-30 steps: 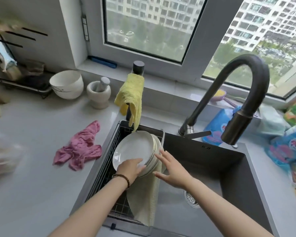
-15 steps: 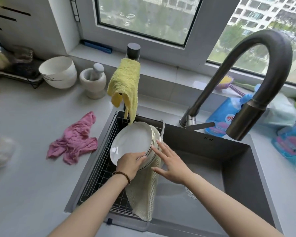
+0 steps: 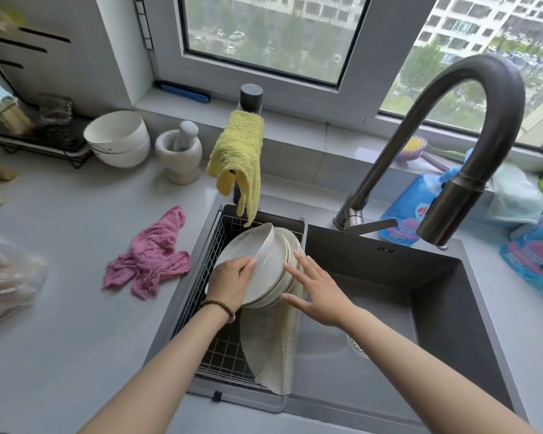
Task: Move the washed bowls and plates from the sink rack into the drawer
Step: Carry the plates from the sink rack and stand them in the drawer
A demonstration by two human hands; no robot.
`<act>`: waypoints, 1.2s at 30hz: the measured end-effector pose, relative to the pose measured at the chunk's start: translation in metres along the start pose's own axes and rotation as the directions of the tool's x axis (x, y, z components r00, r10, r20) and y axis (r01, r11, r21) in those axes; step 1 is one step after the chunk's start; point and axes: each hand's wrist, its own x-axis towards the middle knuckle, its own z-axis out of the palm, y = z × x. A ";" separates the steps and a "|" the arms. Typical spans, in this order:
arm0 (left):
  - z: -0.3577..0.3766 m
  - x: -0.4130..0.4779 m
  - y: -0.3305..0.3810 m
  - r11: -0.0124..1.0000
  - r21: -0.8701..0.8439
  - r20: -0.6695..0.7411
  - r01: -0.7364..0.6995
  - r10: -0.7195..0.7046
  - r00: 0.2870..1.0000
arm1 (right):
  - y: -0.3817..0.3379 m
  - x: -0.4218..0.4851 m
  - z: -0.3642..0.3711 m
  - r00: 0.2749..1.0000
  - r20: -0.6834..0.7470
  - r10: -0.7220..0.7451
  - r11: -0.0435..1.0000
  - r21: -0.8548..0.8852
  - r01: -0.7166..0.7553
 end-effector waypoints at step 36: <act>-0.121 -0.552 0.026 0.689 -0.723 -0.563 0.043 -0.625 0.541 | -0.289 -0.278 0.182 0.571 0.453 -0.685 0.416 0.886 -0.204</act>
